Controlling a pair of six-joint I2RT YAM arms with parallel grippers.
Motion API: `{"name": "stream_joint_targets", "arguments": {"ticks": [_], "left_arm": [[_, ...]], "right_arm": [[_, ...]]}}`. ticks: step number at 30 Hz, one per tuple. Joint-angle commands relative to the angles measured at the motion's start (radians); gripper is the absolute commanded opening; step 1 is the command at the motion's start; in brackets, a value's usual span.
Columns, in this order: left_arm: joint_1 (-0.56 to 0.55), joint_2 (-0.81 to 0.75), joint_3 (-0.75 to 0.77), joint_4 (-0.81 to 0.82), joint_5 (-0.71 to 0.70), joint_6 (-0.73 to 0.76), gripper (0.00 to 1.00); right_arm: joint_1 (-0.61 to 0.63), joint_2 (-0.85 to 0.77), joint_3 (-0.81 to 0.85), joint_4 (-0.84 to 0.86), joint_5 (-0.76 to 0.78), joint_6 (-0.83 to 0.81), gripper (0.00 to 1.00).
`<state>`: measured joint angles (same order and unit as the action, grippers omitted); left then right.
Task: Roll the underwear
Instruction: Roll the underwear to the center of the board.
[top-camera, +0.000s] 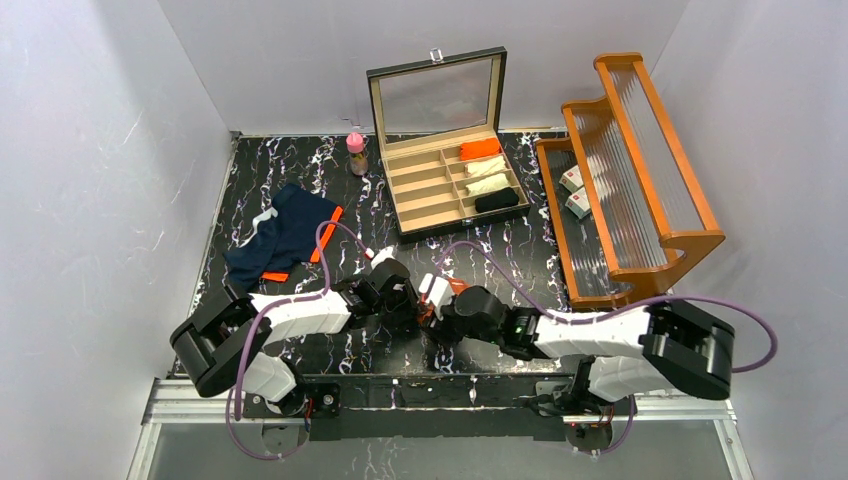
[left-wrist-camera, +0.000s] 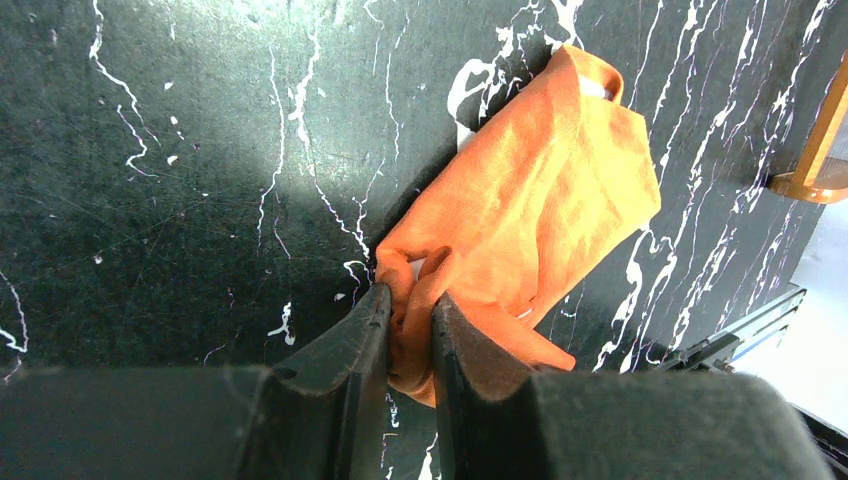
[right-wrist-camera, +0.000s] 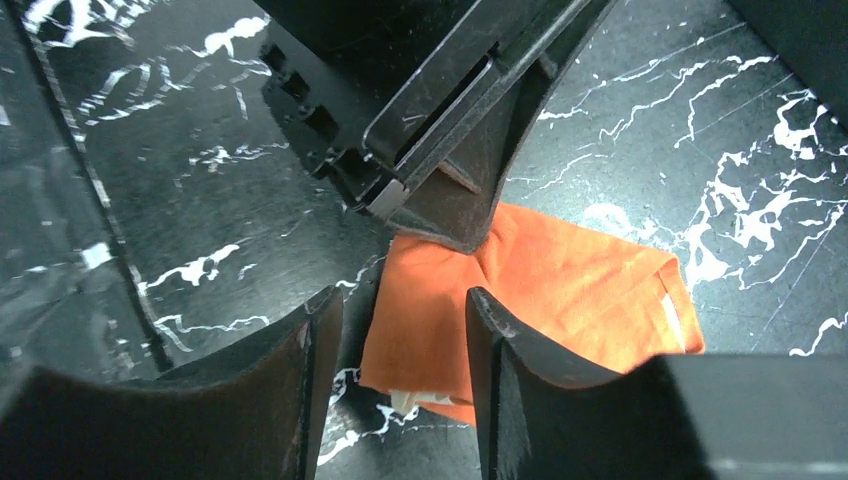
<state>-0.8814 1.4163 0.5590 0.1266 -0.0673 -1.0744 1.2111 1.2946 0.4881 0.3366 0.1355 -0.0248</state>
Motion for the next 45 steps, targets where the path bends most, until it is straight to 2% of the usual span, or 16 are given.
{"name": "stream_joint_targets", "arguments": {"ticks": [1, 5, 9, 11, 13, 17, 21, 25, 31, 42, 45], "left_arm": [[-0.007, -0.006, -0.002, -0.120, -0.042, 0.027, 0.13], [-0.007, -0.019, -0.003, -0.148, -0.048, 0.025, 0.13], [-0.008, -0.029, -0.002, -0.162, -0.058, 0.024, 0.14], [-0.007, -0.048, -0.002, -0.172, -0.065, 0.018, 0.21], [-0.007, -0.084, -0.004, -0.190, -0.084, 0.004, 0.33], [-0.006, -0.175, -0.020, -0.229, -0.130, -0.029, 0.56], [-0.005, -0.270, -0.062, -0.221, -0.137, -0.057, 0.65], [-0.006, -0.325, -0.118, -0.130, -0.088, -0.059, 0.68], [-0.006, -0.300, -0.152, -0.038, -0.017, -0.058, 0.69], [-0.021, -0.167, -0.177, 0.137, 0.083, -0.082, 0.69], [-0.035, -0.117, -0.182, 0.161, 0.114, -0.102, 0.66]], "right_arm": [[0.022, 0.091, 0.040, -0.004, 0.130, -0.017, 0.52], [0.033, 0.117, 0.012, -0.013, 0.165, 0.002, 0.39], [0.036, 0.086, -0.036, 0.023, 0.125, 0.053, 0.16], [0.034, 0.075, -0.067, 0.073, 0.062, 0.097, 0.08], [0.024, 0.078, -0.094, 0.126, 0.007, 0.161, 0.05], [-0.058, 0.109, -0.180, 0.342, -0.210, 0.329, 0.03], [-0.112, 0.185, -0.226, 0.522, -0.306, 0.511, 0.03], [-0.152, 0.263, -0.304, 0.703, -0.305, 0.715, 0.03], [-0.196, 0.361, -0.427, 0.925, -0.233, 0.951, 0.03], [-0.232, 0.588, -0.516, 1.251, -0.239, 1.100, 0.03], [-0.240, 0.648, -0.532, 1.339, -0.249, 1.111, 0.04]]}}
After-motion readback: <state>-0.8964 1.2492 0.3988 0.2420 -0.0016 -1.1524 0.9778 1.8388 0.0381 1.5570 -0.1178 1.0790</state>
